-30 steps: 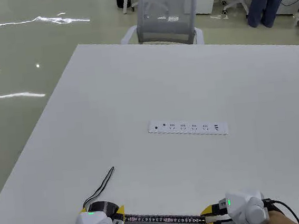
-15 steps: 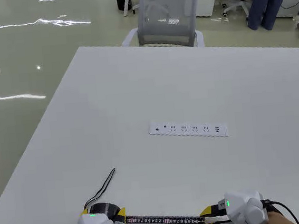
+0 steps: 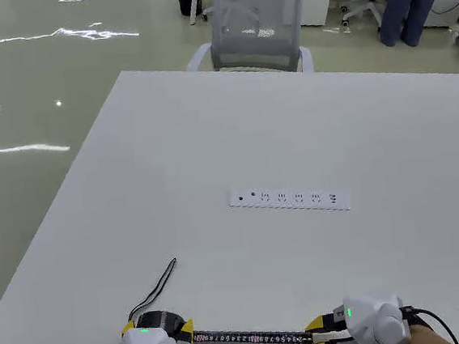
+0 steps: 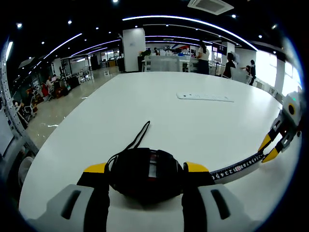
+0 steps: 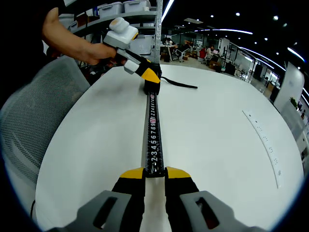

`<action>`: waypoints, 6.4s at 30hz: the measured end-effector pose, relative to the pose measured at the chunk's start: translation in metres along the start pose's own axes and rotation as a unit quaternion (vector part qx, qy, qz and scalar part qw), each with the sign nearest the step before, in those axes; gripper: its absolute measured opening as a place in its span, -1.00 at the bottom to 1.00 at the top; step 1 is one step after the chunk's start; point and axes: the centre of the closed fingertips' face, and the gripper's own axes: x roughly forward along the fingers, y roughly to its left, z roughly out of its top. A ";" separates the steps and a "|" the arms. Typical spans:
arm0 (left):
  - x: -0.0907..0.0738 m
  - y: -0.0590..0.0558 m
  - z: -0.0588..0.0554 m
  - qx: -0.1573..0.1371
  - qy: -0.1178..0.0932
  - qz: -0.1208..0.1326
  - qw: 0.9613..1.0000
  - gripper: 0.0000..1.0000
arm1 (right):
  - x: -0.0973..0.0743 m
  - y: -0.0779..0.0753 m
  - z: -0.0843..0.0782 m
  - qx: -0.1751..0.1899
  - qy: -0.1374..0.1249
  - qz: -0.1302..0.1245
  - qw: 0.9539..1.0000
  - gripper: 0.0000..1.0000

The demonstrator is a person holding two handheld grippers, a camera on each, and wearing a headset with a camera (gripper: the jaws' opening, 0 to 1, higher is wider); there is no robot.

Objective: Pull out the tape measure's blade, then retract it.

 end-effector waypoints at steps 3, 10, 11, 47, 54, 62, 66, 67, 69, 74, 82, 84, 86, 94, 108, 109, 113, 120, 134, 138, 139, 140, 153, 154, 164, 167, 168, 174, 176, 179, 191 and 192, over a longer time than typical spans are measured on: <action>0.000 0.000 0.000 -0.001 0.000 -0.001 1.000 0.13 | 0.000 -0.001 0.000 -0.002 0.001 0.000 1.000 -0.72; -0.001 0.002 0.000 -0.013 0.000 -0.005 1.000 0.13 | -0.001 -0.002 0.002 -0.005 0.000 -0.002 1.000 -0.72; -0.001 0.002 0.000 -0.015 0.000 -0.006 1.000 0.13 | -0.001 -0.002 0.003 -0.005 0.000 -0.002 1.000 -0.72; 0.005 0.007 -0.011 -0.139 0.000 -0.008 0.990 0.35 | 0.004 -0.001 0.007 -0.016 0.005 0.000 1.000 -0.72; 0.006 0.003 -0.014 -0.152 -0.002 -0.005 0.988 0.26 | 0.003 -0.001 0.008 -0.016 0.005 -0.001 1.000 -0.72; 0.004 0.002 -0.012 -0.143 0.008 0.011 0.990 0.21 | 0.003 0.000 0.010 -0.018 0.004 0.000 1.000 -0.72; 0.005 0.003 -0.015 -0.138 0.013 0.011 0.990 0.19 | 0.004 0.000 0.013 -0.021 0.004 0.001 1.000 -0.72; 0.006 0.003 -0.014 -0.135 0.013 0.012 0.991 0.19 | 0.005 0.000 0.013 -0.021 0.004 0.001 1.000 -0.72; 0.005 0.003 -0.014 -0.133 0.015 0.012 0.991 0.19 | 0.006 0.000 0.014 -0.022 0.004 0.002 1.000 -0.72; 0.006 0.003 -0.014 -0.125 0.016 0.009 0.992 0.18 | 0.006 0.001 0.017 -0.024 0.003 0.004 1.000 -0.72; 0.006 0.003 -0.014 -0.125 0.015 0.006 0.992 0.18 | 0.007 -0.001 0.019 -0.028 0.002 0.006 1.000 -0.73; 0.006 0.003 -0.014 -0.125 0.015 0.006 0.992 0.18 | 0.008 -0.001 0.019 -0.028 0.003 0.005 1.000 -0.73; 0.006 0.003 -0.014 -0.125 0.015 0.005 0.992 0.18 | 0.008 -0.001 0.021 -0.028 0.002 0.005 1.000 -0.73; 0.006 0.003 -0.014 -0.127 0.015 0.003 0.992 0.19 | 0.009 -0.001 0.023 -0.028 0.002 0.007 1.000 -0.73; 0.006 0.003 -0.014 -0.135 0.020 0.000 0.991 0.18 | 0.011 -0.002 0.030 -0.033 -0.001 0.008 0.999 -0.73; 0.006 0.003 -0.014 -0.135 0.021 -0.001 0.991 0.18 | 0.012 -0.003 0.030 -0.034 -0.001 0.008 0.999 -0.73; 0.006 0.003 -0.015 -0.135 0.022 -0.003 0.991 0.18 | 0.014 -0.002 0.034 -0.035 -0.003 0.010 0.999 -0.73; 0.006 0.003 -0.015 -0.135 0.020 -0.006 0.991 0.18 | 0.016 -0.001 0.036 -0.036 -0.004 0.012 0.999 -0.73; 0.005 0.003 -0.014 -0.133 0.019 -0.009 0.991 0.18 | 0.021 -0.001 0.042 -0.038 -0.006 0.014 0.999 -0.73; 0.006 0.003 -0.015 -0.132 0.019 -0.009 0.991 0.18 | 0.021 -0.001 0.042 -0.038 -0.006 0.015 0.999 -0.73; 0.006 0.003 -0.015 -0.132 0.019 -0.009 0.991 0.18 | 0.021 -0.001 0.042 -0.038 -0.006 0.015 0.999 -0.73; 0.006 0.003 -0.014 -0.131 0.019 -0.009 0.991 0.19 | 0.022 -0.001 0.042 -0.038 -0.006 0.014 0.999 -0.73; 0.005 0.003 -0.014 -0.129 0.018 -0.008 0.991 0.19 | 0.026 -0.001 0.045 -0.036 -0.006 0.015 0.999 -0.73; 0.006 0.003 -0.015 -0.128 0.018 -0.008 0.992 0.19 | 0.026 -0.001 0.044 -0.036 -0.006 0.015 0.999 -0.73; 0.006 0.003 -0.015 -0.123 0.020 -0.008 0.992 0.19 | 0.028 -0.001 0.046 -0.037 -0.007 0.016 0.999 -0.73; 0.006 0.003 -0.015 -0.123 0.020 -0.009 0.992 0.19 | 0.029 -0.001 0.048 -0.037 -0.008 0.017 0.999 -0.73; 0.006 0.003 -0.015 -0.123 0.020 -0.009 0.992 0.19 | 0.029 -0.001 0.048 -0.038 -0.008 0.017 0.999 -0.73; 0.006 0.002 -0.014 -0.120 0.020 -0.009 0.992 0.19 | 0.031 -0.001 0.050 -0.038 -0.009 0.018 0.999 -0.73; 0.005 0.002 -0.014 -0.119 0.020 -0.009 0.993 0.19 | 0.032 -0.001 0.051 -0.038 -0.010 0.018 0.999 -0.73; 0.005 0.003 -0.014 -0.119 0.020 -0.009 0.993 0.19 | 0.033 -0.001 0.051 -0.037 -0.010 0.019 0.999 -0.73; 0.006 0.002 -0.015 -0.113 0.021 -0.010 0.993 0.20 | 0.037 -0.001 0.055 -0.038 -0.012 0.022 0.999 -0.73; 0.006 0.002 -0.015 -0.112 0.021 -0.010 0.993 0.20 | 0.037 -0.001 0.056 -0.038 -0.012 0.022 0.999 -0.73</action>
